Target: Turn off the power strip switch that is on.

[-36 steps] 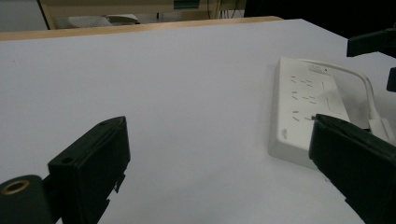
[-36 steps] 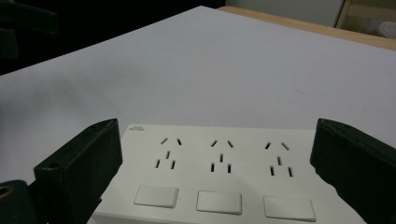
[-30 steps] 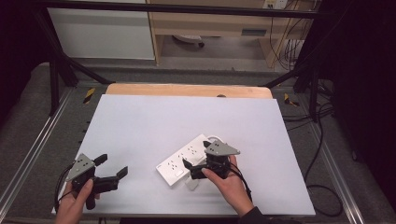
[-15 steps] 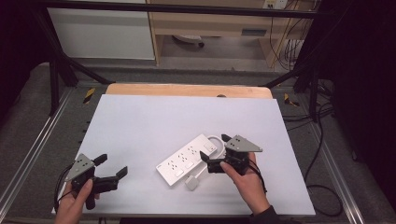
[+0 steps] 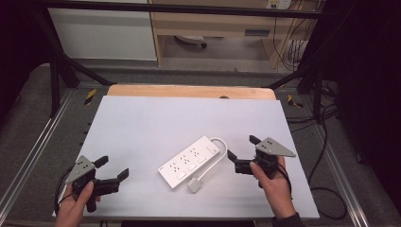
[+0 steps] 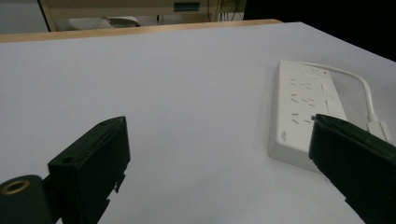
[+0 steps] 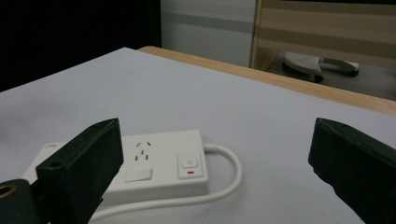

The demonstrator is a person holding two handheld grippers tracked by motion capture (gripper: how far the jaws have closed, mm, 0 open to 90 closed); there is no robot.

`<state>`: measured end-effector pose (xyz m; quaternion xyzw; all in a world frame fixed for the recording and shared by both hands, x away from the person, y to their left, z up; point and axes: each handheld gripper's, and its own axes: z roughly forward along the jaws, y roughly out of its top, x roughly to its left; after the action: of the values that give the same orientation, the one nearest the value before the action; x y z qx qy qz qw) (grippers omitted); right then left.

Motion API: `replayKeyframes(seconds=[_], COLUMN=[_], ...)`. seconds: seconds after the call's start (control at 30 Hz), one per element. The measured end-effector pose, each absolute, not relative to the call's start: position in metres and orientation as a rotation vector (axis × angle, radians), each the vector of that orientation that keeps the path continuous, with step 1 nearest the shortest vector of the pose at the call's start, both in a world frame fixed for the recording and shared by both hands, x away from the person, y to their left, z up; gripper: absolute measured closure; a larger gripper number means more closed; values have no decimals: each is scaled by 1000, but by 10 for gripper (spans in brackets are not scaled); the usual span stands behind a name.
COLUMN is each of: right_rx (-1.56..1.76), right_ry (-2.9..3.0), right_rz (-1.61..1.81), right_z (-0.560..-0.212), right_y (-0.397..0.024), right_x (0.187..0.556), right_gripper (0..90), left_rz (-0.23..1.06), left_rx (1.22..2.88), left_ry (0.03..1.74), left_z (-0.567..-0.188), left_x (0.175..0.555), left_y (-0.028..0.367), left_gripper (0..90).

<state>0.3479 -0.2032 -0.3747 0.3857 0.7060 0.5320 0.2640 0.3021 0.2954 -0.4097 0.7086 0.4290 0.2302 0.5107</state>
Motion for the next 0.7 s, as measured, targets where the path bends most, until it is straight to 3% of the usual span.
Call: replayKeyframes(seconds=[0.7], right_rx=[1212], right_ry=[1761], right_rz=[1413], right_z=[-390], right_y=[-277], right_x=[340], right_gripper=[37], left_rz=[556], left_rx=[1703], left_ry=[1037], left_z=[-410], left_x=[302], left_y=[296], left_gripper=[54])
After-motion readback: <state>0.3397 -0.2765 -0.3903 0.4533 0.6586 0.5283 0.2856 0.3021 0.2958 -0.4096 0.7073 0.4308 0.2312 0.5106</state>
